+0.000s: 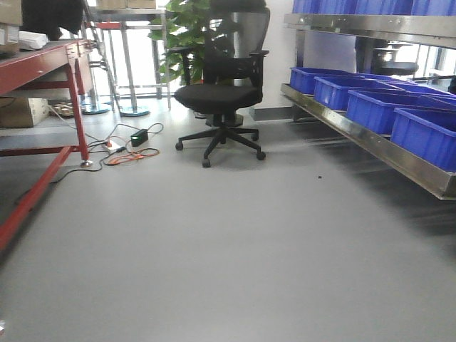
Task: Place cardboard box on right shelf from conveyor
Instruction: 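Drive the base to the steel shelf rack holding the box in the right gripper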
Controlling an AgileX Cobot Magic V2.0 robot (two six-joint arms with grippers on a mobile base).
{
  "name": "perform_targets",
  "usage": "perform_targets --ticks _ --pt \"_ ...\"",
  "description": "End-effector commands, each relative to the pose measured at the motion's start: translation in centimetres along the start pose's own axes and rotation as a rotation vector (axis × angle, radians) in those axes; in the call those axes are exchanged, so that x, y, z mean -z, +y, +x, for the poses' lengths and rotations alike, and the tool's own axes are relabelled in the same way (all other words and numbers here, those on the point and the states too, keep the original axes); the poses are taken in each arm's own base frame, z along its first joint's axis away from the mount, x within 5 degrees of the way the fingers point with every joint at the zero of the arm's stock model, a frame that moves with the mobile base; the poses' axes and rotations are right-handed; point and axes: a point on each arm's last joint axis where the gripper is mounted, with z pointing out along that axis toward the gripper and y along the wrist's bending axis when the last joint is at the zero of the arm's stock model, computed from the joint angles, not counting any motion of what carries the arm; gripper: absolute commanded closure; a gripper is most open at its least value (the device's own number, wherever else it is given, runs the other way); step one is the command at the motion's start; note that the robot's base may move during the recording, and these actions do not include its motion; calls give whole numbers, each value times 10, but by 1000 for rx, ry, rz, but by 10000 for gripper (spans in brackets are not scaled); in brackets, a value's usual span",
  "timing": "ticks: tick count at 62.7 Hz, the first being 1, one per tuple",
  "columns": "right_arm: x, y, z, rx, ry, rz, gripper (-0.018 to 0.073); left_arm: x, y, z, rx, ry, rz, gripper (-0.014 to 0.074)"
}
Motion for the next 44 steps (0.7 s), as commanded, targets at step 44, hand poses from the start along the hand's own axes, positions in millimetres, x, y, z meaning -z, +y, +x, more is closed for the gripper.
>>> perform_targets --ticks 44 --pt "4 2 -16 15 -118 -14 330 2 0 -10 10 -104 -2 715"
